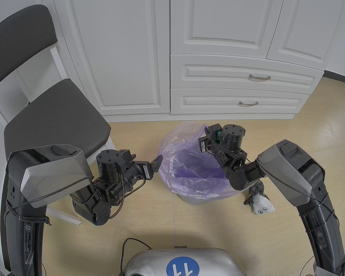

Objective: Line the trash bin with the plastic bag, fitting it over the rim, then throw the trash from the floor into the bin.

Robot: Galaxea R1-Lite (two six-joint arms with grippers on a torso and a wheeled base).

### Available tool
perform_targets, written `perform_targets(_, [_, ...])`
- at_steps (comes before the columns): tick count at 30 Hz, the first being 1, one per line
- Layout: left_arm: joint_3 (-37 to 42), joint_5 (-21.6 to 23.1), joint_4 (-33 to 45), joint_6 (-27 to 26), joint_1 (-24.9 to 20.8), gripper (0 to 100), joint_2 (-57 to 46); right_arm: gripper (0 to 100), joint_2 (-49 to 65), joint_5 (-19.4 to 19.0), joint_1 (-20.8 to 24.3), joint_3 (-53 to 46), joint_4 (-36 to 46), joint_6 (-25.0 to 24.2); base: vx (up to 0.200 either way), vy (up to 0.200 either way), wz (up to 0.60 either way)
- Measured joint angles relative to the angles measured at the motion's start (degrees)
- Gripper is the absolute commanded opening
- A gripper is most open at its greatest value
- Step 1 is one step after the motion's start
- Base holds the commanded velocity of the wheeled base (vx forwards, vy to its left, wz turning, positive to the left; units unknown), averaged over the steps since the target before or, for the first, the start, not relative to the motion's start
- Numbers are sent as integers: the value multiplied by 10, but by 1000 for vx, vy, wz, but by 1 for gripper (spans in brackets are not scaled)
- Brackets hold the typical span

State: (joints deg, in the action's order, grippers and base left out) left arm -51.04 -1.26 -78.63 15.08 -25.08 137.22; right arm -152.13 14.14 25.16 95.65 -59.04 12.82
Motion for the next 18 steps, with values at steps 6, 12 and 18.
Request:
perform_targets(6, [13, 16, -38, -4, -1, 100, 3, 0, -96, 18, -29, 139, 41, -25, 0, 0, 0])
perform_targets(12, [21, 22, -54, -6, -1, 100, 4, 0, -140, 24, -48, 184, 51, -67, 0, 0, 0])
perform_targets(18, [25, 25, -67, -7, -2, 100, 4, 0, -121, 25, -64, 188, 66, -129, 0, 0, 0])
